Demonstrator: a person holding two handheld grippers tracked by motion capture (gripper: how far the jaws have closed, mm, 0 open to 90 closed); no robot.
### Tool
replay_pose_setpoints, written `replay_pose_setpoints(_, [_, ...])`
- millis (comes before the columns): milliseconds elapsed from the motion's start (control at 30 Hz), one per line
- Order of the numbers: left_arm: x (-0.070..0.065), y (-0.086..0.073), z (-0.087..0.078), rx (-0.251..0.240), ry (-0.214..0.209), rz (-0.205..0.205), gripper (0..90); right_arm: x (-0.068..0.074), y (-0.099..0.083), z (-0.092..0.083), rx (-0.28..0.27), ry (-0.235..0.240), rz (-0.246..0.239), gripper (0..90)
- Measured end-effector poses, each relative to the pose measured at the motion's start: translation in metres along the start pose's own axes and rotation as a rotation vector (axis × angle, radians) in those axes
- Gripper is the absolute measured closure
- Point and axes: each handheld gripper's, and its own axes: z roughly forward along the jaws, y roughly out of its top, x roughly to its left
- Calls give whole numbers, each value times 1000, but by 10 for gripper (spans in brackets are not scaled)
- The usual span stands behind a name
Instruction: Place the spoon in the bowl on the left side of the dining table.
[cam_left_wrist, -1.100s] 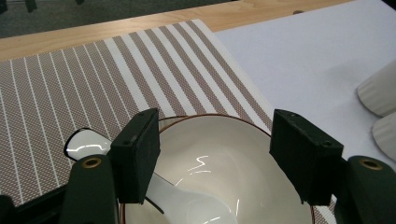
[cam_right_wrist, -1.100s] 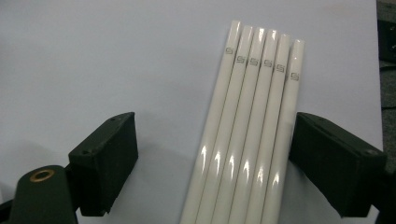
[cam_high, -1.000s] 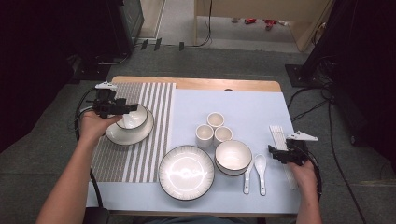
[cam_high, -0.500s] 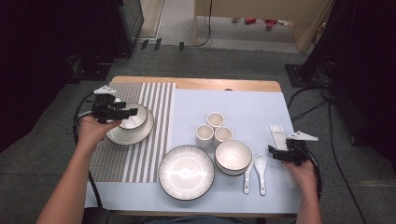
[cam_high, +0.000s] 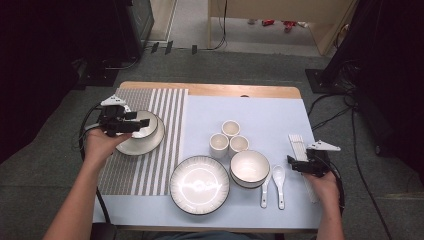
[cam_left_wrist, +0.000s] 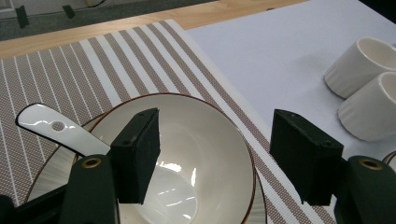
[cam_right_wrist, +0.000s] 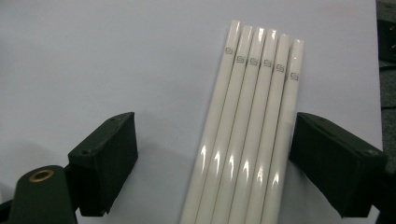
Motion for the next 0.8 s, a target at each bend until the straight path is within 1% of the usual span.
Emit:
replay_pose_setpoints(133, [-3, -2, 1, 7, 2, 9, 340, 0, 0, 0, 0, 0, 0, 144])
replay_pose_setpoints(200, [-5, -4, 1, 1, -1, 12, 340, 0, 0, 0, 0, -1, 1, 144])
replay_pose_setpoints(300, [-6, -6, 1, -3, -8, 6, 340, 0, 0, 0, 0, 0, -1, 144])
replay_pose_setpoints(533, [-12, -12, 1, -3, -22, 20, 337, 0, 0, 0, -1, -1, 1, 145])
replay_pose_setpoints(567, [-15, -15, 1, -9, -24, 35, 337, 0, 0, 0, -1, -2, 2, 145])
replay_pose_setpoints(600, [-16, -16, 0, -12, -25, 40, 337, 0, 0, 0, 0, -2, 3, 145])
replay_pose_setpoints(667, [-17, -18, 0, -11, -31, 40, 336, 0, 0, 0, 0, -2, 3, 145])
replay_pose_setpoints(800, [-19, -21, -1, -8, -29, 42, 334, 0, 0, 0, -1, -2, 3, 145])
